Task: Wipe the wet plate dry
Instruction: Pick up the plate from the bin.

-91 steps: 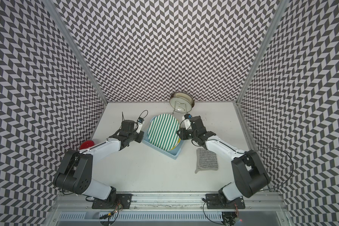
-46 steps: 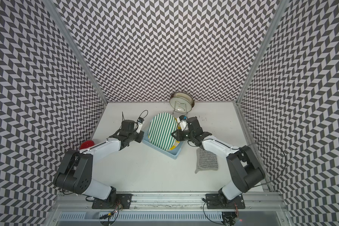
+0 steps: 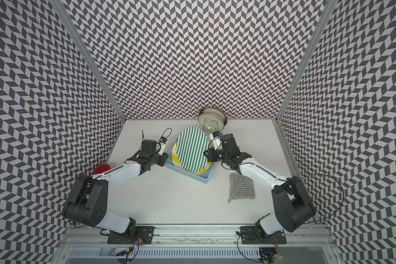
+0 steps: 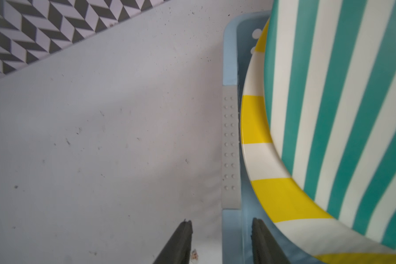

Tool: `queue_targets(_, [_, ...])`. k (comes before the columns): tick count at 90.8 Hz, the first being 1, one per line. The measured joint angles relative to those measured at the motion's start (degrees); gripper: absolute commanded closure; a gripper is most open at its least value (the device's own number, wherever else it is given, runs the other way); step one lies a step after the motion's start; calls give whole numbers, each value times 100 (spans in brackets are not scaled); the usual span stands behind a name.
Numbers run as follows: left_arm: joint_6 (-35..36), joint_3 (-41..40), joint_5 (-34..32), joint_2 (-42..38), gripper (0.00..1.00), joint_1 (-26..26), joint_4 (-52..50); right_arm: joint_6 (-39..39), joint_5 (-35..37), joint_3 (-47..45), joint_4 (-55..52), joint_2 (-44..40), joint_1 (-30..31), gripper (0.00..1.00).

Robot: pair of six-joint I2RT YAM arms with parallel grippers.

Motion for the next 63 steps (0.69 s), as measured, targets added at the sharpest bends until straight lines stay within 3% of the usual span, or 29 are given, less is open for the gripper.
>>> queue_targets(2, [48, 50, 0, -15, 4, 9, -98, -15, 11, 15, -39, -68, -28, 100])
queue_targets(5, [70, 136, -13, -28, 1, 20, -243, -50, 46, 31, -87, -181, -70, 100])
queue_targets(31, [205, 1672, 201, -299, 0, 249, -1281, -356, 350, 48, -293, -1056, -275, 100])
queue_targets(49, [391, 2179, 1714, -431, 0, 911, -1790, -481, 46, -74, -356, -1340, -343, 100])
queue_targets(63, [809, 2186, 2927, -431, 0, 1097, -2437, -570, -789, -516, -225, -1626, -409, 100])
